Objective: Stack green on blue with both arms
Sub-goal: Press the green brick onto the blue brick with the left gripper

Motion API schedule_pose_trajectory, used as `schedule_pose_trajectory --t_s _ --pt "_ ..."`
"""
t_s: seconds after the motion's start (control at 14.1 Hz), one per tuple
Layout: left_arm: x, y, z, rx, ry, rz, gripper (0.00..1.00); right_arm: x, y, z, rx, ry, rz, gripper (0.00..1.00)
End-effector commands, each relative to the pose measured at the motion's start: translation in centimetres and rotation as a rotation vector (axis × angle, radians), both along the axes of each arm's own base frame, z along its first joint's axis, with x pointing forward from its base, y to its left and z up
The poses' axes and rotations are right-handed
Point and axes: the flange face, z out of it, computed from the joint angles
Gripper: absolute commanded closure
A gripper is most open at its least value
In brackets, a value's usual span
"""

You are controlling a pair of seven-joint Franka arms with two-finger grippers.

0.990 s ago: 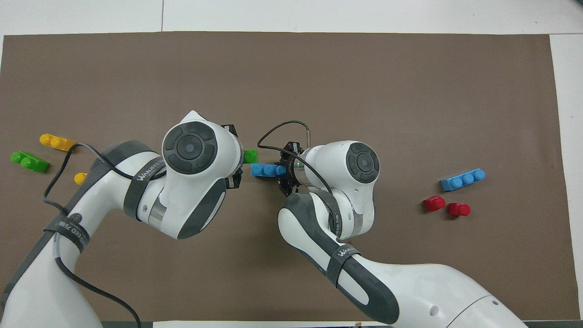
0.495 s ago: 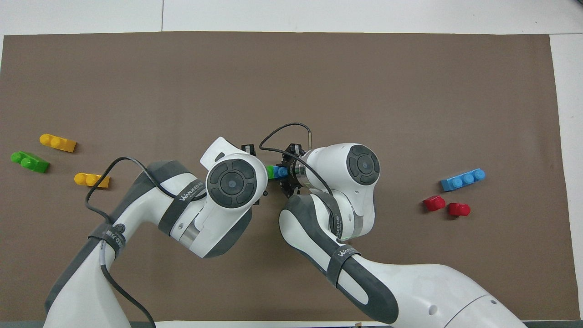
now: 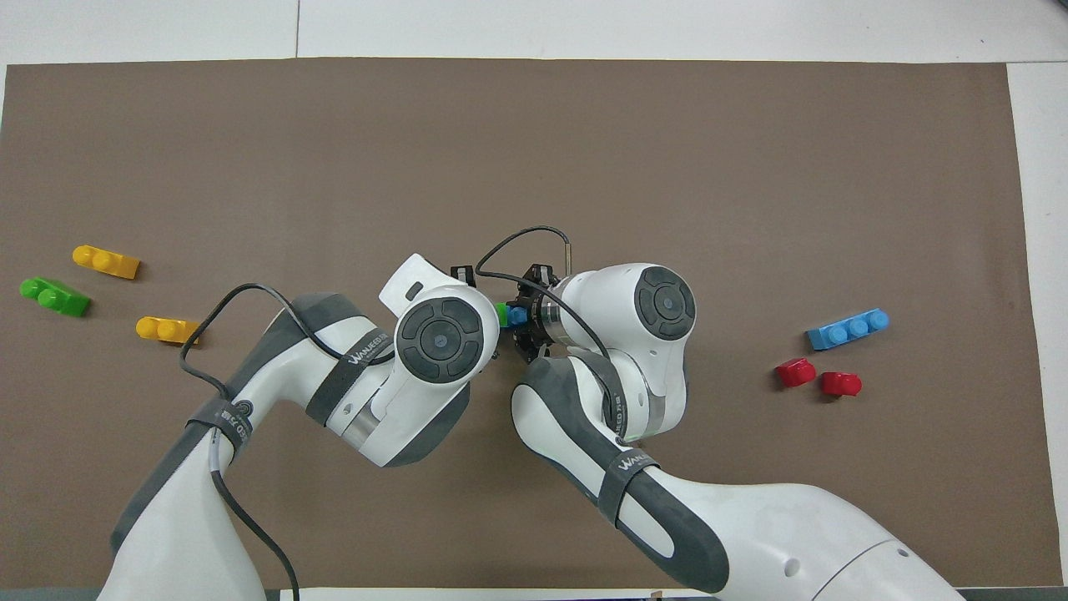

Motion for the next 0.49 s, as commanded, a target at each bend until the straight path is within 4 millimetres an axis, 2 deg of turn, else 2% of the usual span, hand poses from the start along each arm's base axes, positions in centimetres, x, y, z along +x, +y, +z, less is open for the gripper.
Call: schedule_pose_trajectory --t_s 0.0,0.21,0.42 --pt "0.1 0.0 -1.5 0.021 -0.022 0.011 1.00 -0.2 -0.2 0.0 0.009 -0.019 -0.015 1.00" --pt "0.6 0.2 -2.0 0.008 -0.043 0.000 1.00 -0.1 -0.3 0.0 0.008 -0.018 -0.017 1.00" --pt "0.5 0.1 -3.3 0.017 -0.043 -0.019 1.00 0.1 -0.6 -0.1 0.007 -0.013 -0.023 1.00"
